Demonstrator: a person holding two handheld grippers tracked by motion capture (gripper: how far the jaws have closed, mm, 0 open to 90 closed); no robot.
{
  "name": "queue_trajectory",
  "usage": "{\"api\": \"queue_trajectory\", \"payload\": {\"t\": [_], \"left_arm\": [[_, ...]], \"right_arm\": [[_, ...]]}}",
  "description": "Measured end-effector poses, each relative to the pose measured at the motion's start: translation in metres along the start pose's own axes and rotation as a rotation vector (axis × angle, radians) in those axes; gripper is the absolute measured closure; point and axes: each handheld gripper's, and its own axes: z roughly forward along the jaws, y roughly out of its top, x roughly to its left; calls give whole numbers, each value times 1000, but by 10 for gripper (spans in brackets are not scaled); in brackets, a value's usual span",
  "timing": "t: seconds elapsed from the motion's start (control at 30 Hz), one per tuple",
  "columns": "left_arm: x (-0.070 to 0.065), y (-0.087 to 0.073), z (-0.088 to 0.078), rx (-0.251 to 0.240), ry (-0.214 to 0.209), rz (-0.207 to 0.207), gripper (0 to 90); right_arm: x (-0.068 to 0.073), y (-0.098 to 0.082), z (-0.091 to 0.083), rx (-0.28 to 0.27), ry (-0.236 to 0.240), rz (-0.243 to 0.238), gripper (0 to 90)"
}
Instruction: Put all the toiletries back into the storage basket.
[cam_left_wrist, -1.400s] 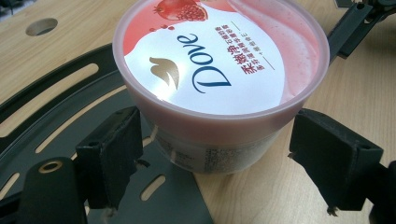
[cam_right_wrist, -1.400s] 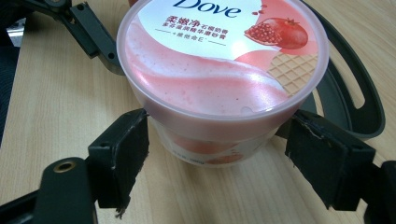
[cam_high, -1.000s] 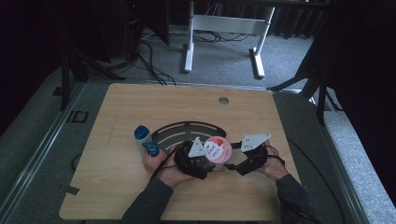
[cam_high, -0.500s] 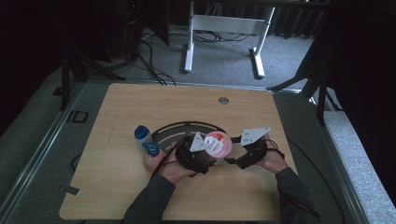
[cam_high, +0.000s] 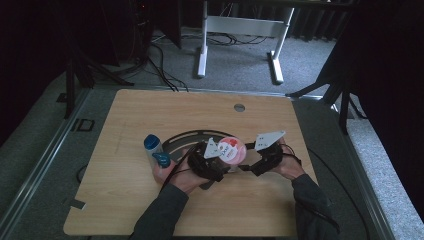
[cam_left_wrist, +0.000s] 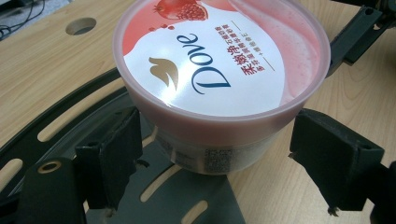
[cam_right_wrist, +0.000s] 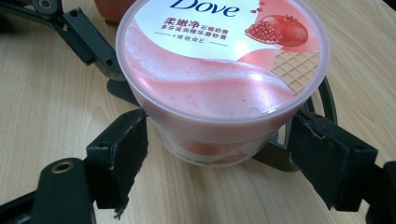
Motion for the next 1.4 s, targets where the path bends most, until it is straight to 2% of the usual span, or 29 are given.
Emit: {"api": "queue_trajectory", "payload": {"t": [0.63,1.07,1.17,1.4], "left_arm": [[9,0,6,-14,65,-16,173],[13,3,10,-13,97,-33,173],[13,4,11,-6,107,-23,174],[15,5,14,-12,119,-40,174]], "right_arm": [[-17,6,12,6,1,2,192],[-27,11,15,27,0,2,189],[-28,12,16,37,0,0,187],[-33,14,18,52,-3,-2,180]]}}
